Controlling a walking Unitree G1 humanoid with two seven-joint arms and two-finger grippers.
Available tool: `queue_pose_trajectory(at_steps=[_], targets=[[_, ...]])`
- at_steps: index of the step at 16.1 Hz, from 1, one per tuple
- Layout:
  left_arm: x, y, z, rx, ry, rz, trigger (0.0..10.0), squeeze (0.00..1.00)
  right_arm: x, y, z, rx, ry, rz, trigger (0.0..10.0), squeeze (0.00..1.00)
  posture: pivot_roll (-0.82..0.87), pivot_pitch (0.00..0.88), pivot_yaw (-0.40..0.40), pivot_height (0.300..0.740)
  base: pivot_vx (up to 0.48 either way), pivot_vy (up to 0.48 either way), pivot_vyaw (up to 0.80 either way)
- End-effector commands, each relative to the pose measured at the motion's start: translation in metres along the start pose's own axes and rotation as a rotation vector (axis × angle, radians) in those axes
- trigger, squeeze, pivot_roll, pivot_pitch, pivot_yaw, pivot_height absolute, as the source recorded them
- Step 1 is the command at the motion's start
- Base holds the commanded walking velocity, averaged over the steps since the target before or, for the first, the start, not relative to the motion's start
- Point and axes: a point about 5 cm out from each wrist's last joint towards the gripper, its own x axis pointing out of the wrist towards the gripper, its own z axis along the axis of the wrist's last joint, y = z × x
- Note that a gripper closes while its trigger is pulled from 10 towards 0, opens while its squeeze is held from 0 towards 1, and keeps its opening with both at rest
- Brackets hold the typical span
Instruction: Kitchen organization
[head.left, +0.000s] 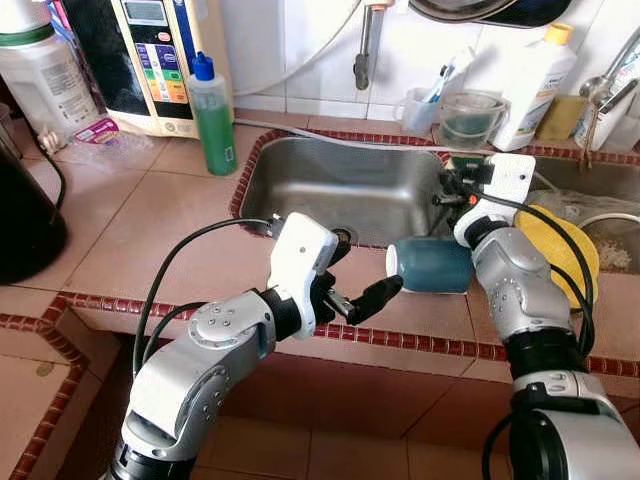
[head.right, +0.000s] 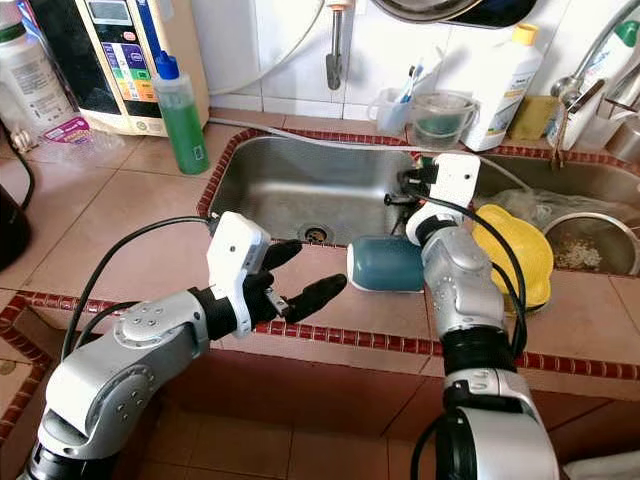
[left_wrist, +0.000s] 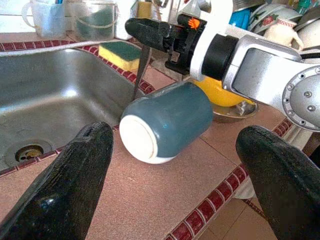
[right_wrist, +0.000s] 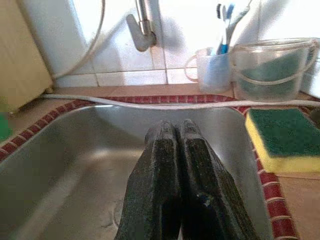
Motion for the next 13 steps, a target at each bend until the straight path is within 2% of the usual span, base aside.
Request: queue_pose_trajectory(at_steps=[1,8,13], targets=[[0.001,-0.002,0.007,0.012,-0.017,-0.009,10.0,0.00,0.003,-0.002,0.009,0.016,-0.031,-0.001,10.0,0.00,-0.06,0.101,-0.003,0.740,0.000,0.000,0.00],[0.001,-0.009,0.009,0.001,-0.030,-0.046,10.0,0.00,0.011,-0.014,0.019,0.044,-0.035,-0.024,10.0,0.00,-0.06,0.109,-0.005,0.740,0.000,0.000,0.00],[0.001,-0.009,0.010,-0.009,-0.031,-0.046,10.0,0.00,0.016,-0.013,0.021,0.044,-0.029,0.002,10.0,0.00,-0.05,0.114,-0.009,0.740,0.000,0.000,0.00]])
